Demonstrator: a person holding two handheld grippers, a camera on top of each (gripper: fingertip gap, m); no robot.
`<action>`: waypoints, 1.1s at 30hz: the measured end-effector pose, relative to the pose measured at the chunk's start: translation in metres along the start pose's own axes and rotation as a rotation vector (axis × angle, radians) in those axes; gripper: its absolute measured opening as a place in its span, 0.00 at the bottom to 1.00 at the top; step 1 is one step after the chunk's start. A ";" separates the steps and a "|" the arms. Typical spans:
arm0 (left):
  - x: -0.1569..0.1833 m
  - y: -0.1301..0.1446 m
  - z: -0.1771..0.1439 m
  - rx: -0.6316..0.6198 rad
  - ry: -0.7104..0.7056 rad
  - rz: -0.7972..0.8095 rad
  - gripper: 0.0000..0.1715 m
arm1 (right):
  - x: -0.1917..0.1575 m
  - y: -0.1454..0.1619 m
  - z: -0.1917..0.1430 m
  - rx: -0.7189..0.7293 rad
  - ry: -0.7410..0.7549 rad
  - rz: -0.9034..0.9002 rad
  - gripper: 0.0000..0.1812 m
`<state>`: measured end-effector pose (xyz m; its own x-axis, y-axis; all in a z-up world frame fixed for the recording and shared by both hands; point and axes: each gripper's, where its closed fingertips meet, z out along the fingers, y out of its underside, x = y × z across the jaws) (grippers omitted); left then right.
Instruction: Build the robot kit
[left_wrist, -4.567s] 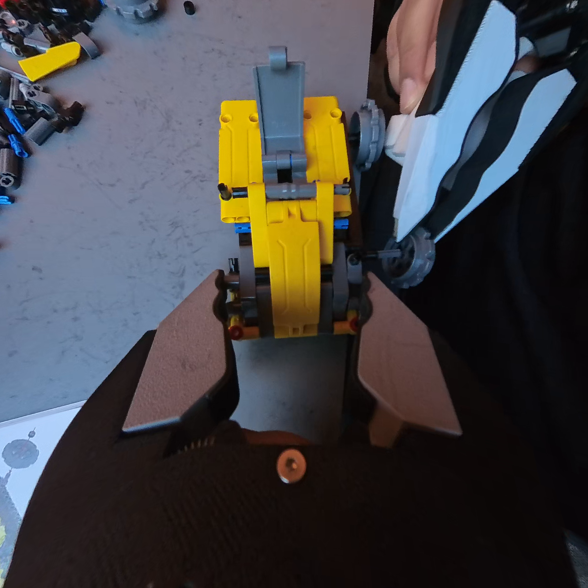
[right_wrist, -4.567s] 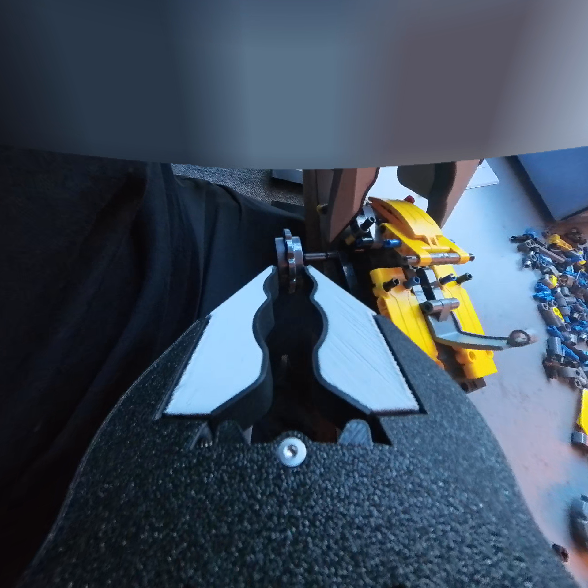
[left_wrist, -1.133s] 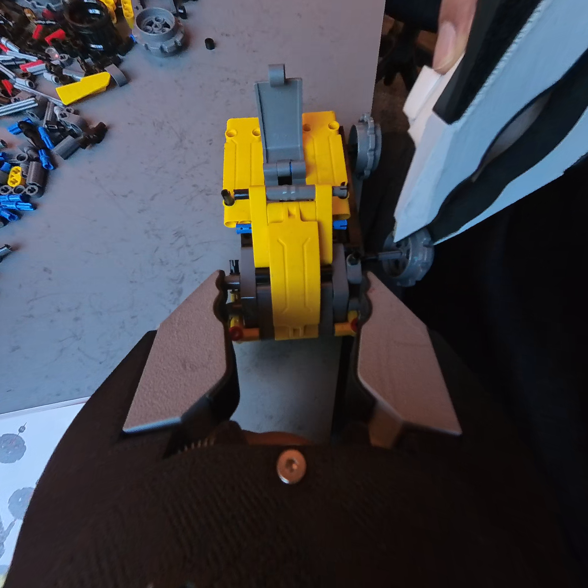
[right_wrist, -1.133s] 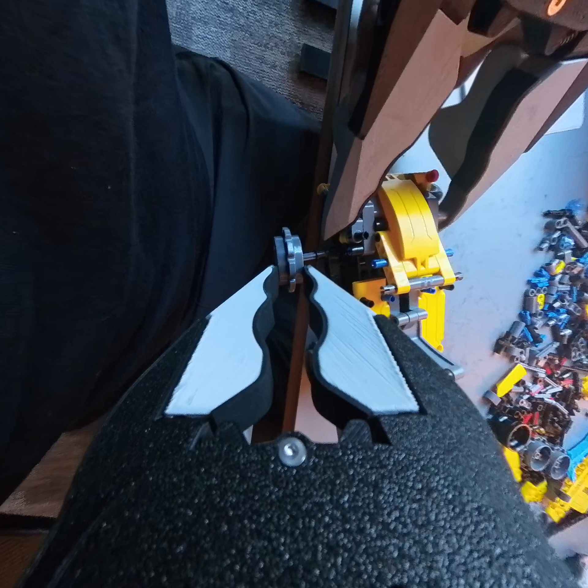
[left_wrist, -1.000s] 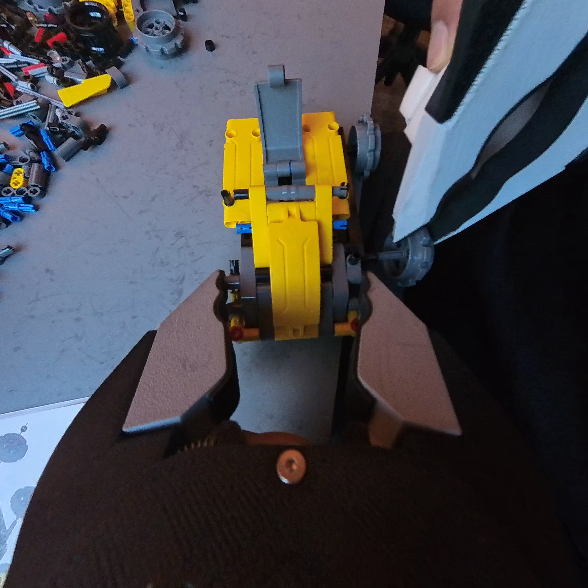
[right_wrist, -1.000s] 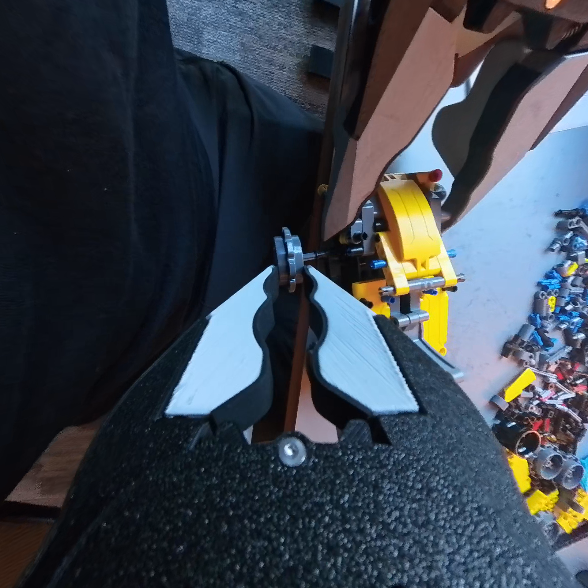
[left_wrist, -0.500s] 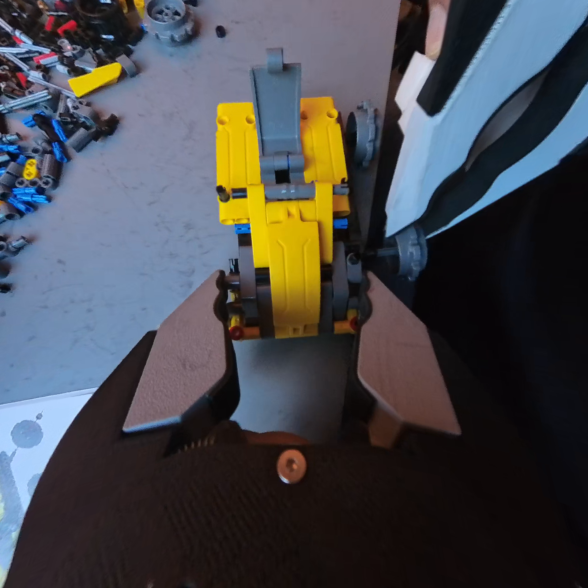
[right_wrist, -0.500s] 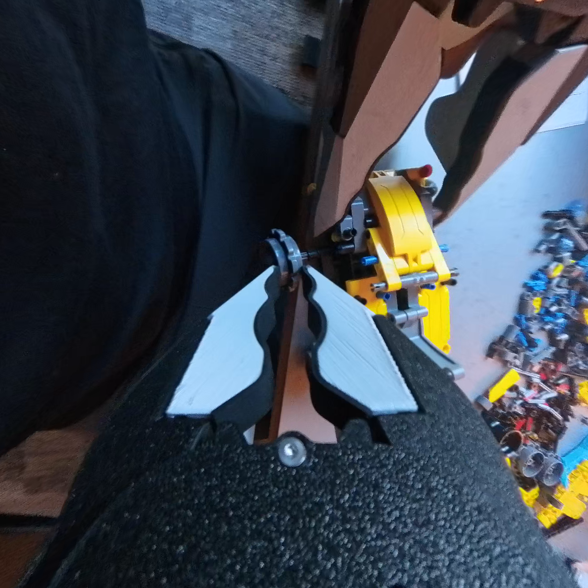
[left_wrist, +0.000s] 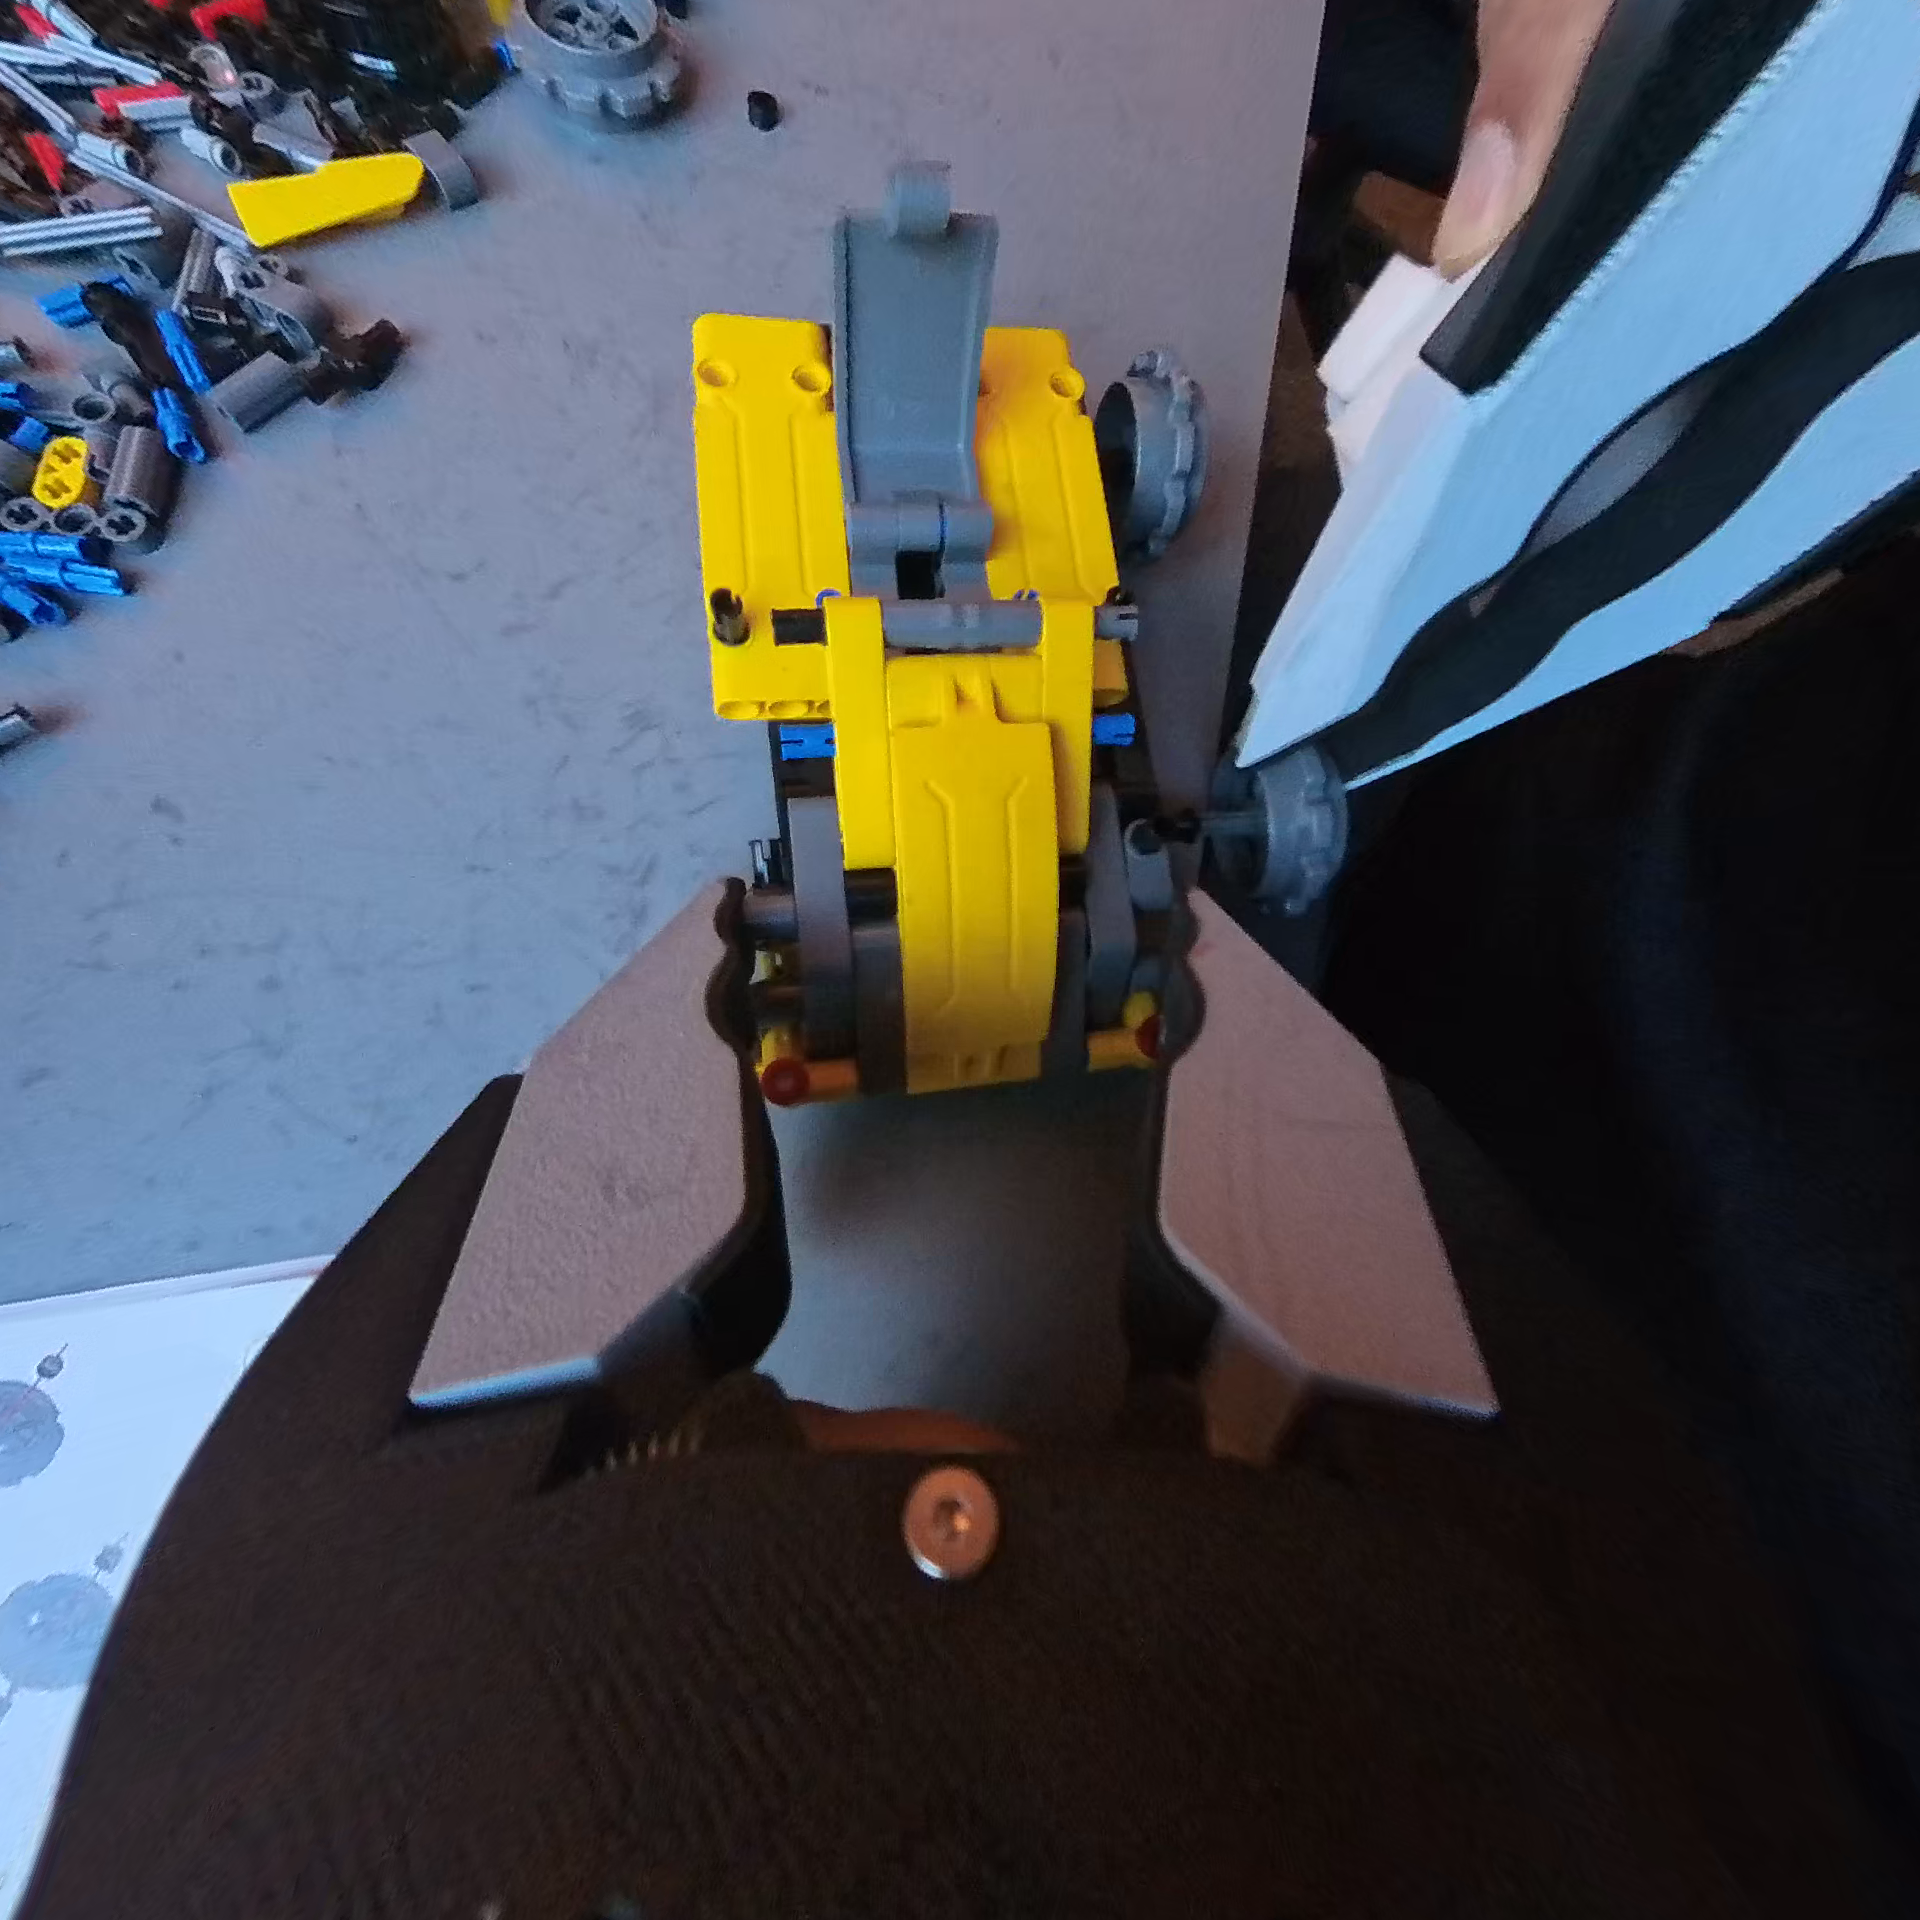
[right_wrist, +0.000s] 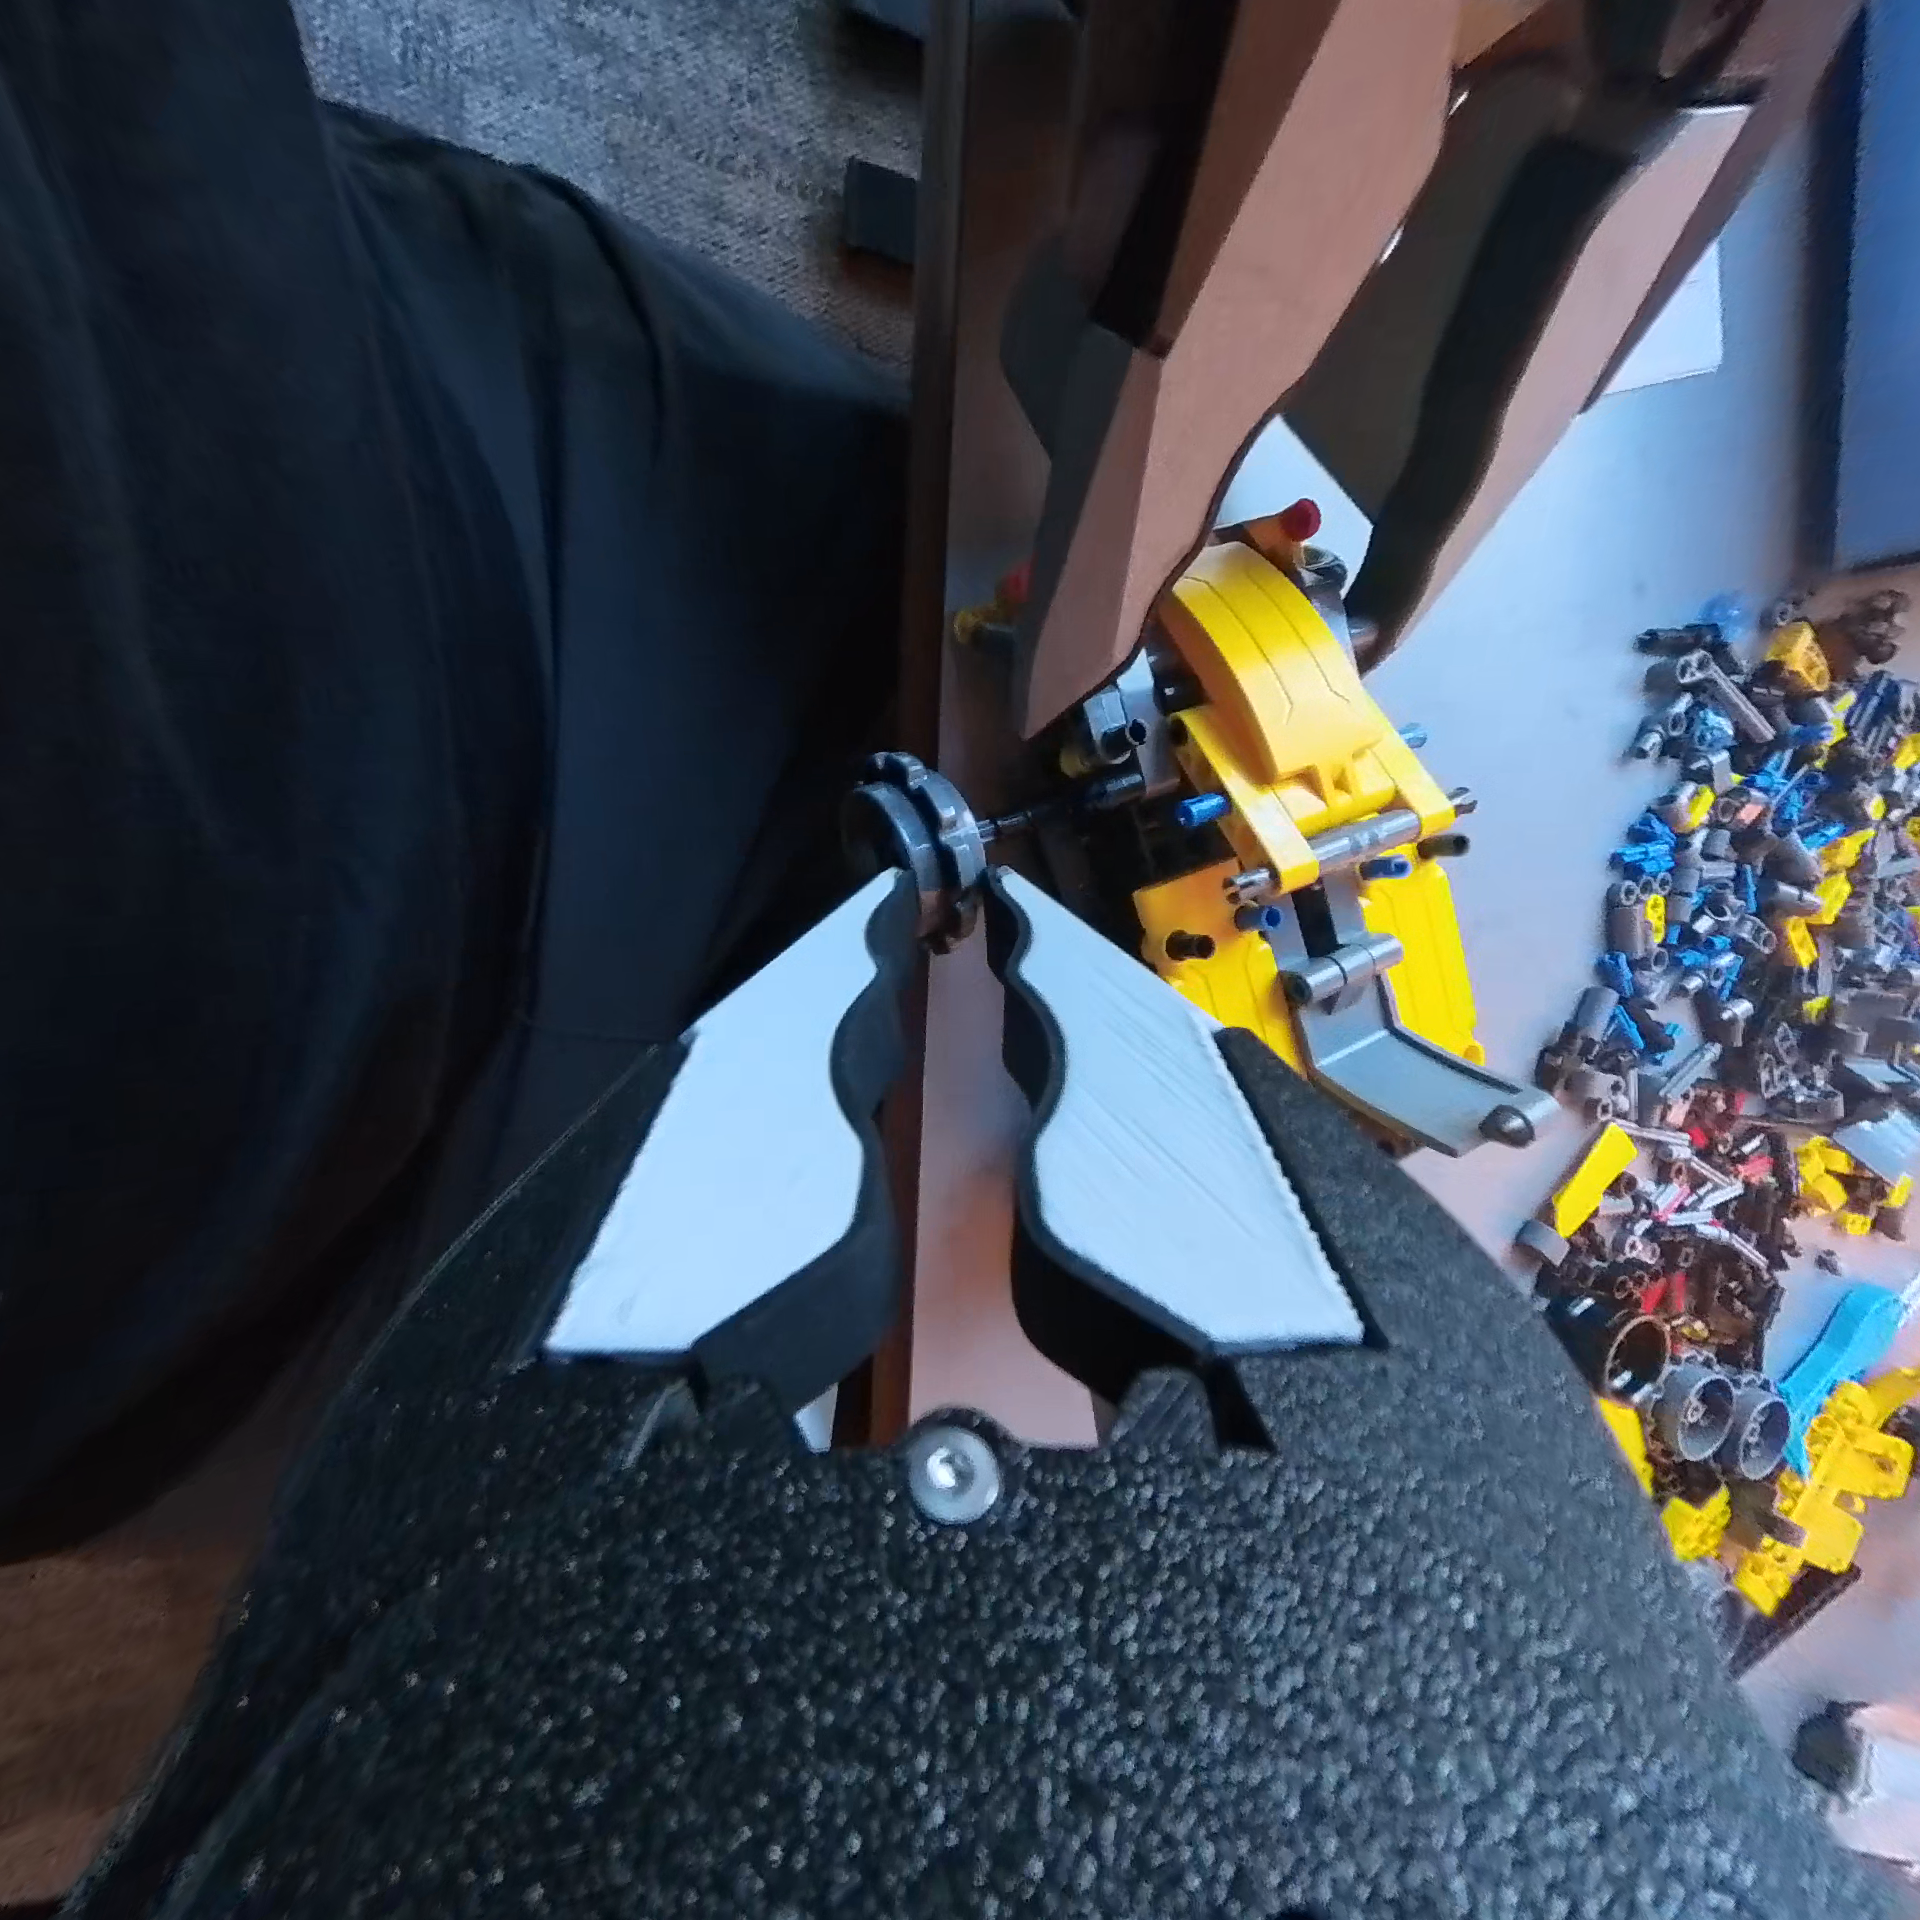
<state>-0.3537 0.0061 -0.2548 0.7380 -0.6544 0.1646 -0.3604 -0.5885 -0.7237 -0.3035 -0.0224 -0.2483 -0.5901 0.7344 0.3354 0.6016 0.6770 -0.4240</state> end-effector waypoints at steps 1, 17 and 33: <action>0.000 0.000 0.001 -0.002 0.002 0.003 0.44 | 0.000 0.000 0.000 0.001 0.007 -0.005 0.06; -0.019 -0.012 -0.001 0.071 -0.002 -0.192 0.43 | 0.028 0.013 -0.007 0.060 0.243 0.161 0.05; -0.022 -0.014 0.003 0.022 -0.044 -0.177 0.43 | 0.034 0.024 -0.009 0.223 0.258 0.161 0.07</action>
<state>-0.3636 0.0303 -0.2505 0.8133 -0.5198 0.2615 -0.2107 -0.6820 -0.7003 -0.3046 0.0190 -0.2399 -0.3252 0.8378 0.4385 0.5266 0.5456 -0.6520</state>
